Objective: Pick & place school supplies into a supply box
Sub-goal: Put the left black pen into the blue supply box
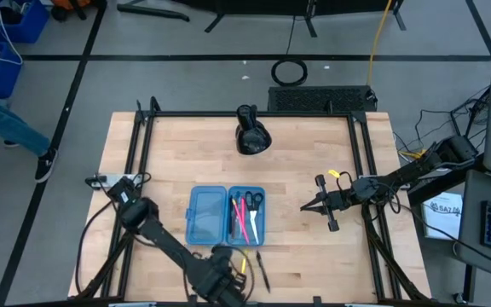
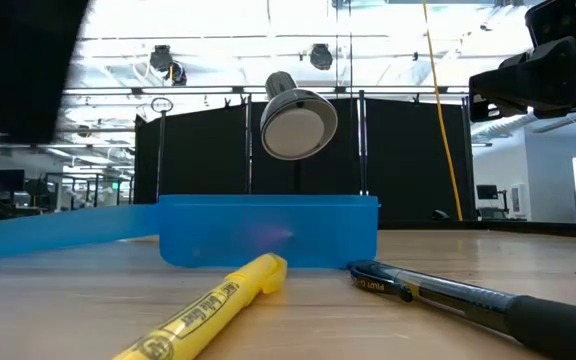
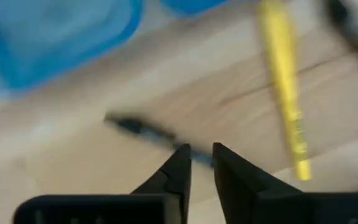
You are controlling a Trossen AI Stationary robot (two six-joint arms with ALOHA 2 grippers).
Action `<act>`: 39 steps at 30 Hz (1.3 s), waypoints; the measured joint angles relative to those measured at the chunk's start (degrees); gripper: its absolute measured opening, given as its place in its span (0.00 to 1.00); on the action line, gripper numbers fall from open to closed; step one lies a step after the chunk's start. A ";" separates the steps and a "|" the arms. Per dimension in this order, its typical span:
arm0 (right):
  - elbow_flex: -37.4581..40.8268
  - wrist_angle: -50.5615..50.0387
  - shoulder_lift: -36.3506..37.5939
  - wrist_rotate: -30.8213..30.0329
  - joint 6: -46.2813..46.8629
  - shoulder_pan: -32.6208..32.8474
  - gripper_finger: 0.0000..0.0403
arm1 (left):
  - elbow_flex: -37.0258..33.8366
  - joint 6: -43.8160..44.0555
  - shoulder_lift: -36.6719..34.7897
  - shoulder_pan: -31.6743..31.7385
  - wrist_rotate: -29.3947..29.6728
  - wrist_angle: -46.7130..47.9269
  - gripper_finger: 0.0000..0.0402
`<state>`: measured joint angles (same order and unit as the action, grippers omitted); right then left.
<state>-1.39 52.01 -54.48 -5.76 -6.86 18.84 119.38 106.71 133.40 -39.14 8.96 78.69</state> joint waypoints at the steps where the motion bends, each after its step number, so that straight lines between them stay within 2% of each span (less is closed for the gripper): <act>1: 0.01 -0.01 0.00 0.00 0.00 -0.01 0.00 | -1.48 3.32 -0.05 -0.42 -1.03 -1.31 0.19; 4: 0.00 -0.02 0.00 -0.02 -0.01 0.01 0.00 | -4.72 10.72 -0.07 -2.09 -3.31 -5.90 0.25; 7: 0.00 -0.02 0.00 -0.02 -0.04 0.00 0.00 | -6.48 15.09 -0.08 -3.78 -1.87 -9.53 0.30; 10: 0.01 -0.01 0.00 -0.07 -1.07 0.01 0.00 | -6.94 19.01 -0.08 -4.88 0.24 -9.38 0.36; 14: 0.00 0.76 0.00 -0.11 -1.54 0.01 0.00 | -6.83 22.30 -0.13 -5.04 -1.33 -9.25 0.42; 17: 0.02 2.06 0.00 -0.11 -2.02 0.01 0.00 | -7.36 25.53 -0.17 -5.25 2.05 -9.52 0.46; 26: 0.01 2.10 -0.01 -0.11 -3.93 0.00 0.00 | -7.71 26.86 0.52 -1.87 3.25 -8.16 0.52; 31: 0.00 1.19 0.00 -0.11 -4.54 0.01 0.00 | -8.38 25.45 1.20 0.31 -1.83 -8.92 0.52; 35: 0.00 0.16 0.00 -0.11 -4.68 0.01 0.00 | -9.28 24.84 1.44 0.32 -1.82 -9.65 0.52; 39: 0.00 -0.07 -0.01 -0.13 -4.99 0.00 0.00 | -9.30 20.10 1.44 0.11 -1.85 -9.79 0.52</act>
<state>-1.39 51.94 -54.49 -5.89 -11.86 18.84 110.08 126.82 134.85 -39.03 7.12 68.90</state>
